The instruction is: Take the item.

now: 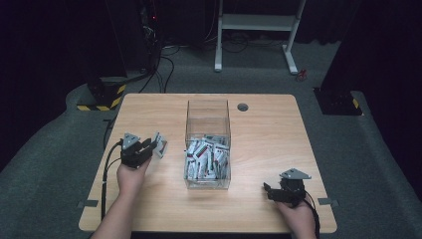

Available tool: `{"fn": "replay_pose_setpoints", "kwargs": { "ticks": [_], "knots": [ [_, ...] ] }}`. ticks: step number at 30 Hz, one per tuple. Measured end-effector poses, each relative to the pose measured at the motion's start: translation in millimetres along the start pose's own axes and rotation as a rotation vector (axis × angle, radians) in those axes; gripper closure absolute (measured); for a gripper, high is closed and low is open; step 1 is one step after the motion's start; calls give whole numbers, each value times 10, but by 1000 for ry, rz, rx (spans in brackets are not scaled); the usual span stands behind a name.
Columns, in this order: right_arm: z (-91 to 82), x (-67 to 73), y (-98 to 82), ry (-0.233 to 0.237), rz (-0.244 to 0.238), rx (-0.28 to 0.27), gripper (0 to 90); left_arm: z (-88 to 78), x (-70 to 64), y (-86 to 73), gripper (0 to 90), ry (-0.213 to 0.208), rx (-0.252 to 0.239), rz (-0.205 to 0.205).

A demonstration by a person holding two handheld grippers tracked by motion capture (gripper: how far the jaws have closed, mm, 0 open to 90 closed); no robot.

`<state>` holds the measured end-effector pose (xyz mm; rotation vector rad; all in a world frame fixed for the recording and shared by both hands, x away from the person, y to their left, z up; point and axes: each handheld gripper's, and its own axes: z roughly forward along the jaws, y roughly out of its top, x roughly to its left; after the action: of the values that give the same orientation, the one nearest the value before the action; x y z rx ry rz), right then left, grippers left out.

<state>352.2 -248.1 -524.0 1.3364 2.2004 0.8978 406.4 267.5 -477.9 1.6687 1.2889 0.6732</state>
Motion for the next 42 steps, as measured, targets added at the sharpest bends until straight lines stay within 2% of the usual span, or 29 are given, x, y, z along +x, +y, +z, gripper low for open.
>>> {"fn": "replay_pose_setpoints", "kwargs": {
  "ticks": [4, 9, 14, 17, 20, 23, 29, 42],
  "knots": [
    [0, 0, 0, 0, 0, 0, 147, -25, -4, 21, 632, -15, -4, 2],
    [0, 0, 0, 0, 0, 0, 147, -47, -7, 42, 468, -33, -18, -4],
    [1, 0, 0, 1, -1, -1, 147, -38, -36, 52, 313, -40, 0, 8],
    [0, 0, 0, 0, 0, 0, 147, -34, -56, 38, 215, -29, 25, 25],
    [0, 0, 0, 0, 0, 0, 147, -41, -81, 30, 154, -40, 44, 33],
    [0, 0, 0, 0, 0, 0, 147, -65, -105, 21, 148, -51, 45, 55],
    [0, 1, 0, 0, 0, 0, 147, -124, -108, -44, 146, -74, 35, 47],
    [0, 1, 0, 0, -1, 0, 148, -257, -33, -358, 153, -87, 101, 35]
  ]
}}
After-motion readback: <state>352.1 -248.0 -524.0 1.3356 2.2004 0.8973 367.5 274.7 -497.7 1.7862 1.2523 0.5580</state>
